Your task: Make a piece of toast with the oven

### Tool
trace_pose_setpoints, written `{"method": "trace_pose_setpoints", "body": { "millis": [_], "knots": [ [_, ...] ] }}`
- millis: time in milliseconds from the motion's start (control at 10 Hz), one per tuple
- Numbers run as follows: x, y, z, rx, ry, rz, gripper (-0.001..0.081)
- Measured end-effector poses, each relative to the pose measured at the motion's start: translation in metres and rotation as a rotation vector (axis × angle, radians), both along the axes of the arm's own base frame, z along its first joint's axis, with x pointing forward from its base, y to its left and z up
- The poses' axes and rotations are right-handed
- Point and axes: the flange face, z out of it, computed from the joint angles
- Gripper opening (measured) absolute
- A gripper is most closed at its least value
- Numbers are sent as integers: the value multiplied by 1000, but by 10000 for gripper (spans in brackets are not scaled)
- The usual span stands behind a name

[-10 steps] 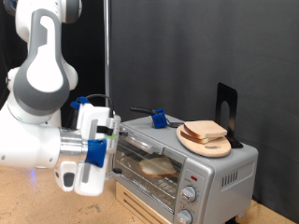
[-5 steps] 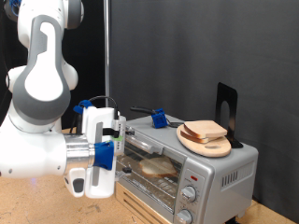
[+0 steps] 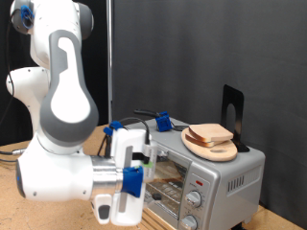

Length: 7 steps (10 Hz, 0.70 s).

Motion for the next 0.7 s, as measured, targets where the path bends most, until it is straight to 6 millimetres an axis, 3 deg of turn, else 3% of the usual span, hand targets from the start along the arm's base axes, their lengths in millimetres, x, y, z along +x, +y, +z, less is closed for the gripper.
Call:
{"method": "trace_pose_setpoints", "body": {
  "millis": [300,700],
  "knots": [
    [26,12,-30,-24,6,16,801],
    [50,9,-71,-48,12,20,801]
  ]
}}
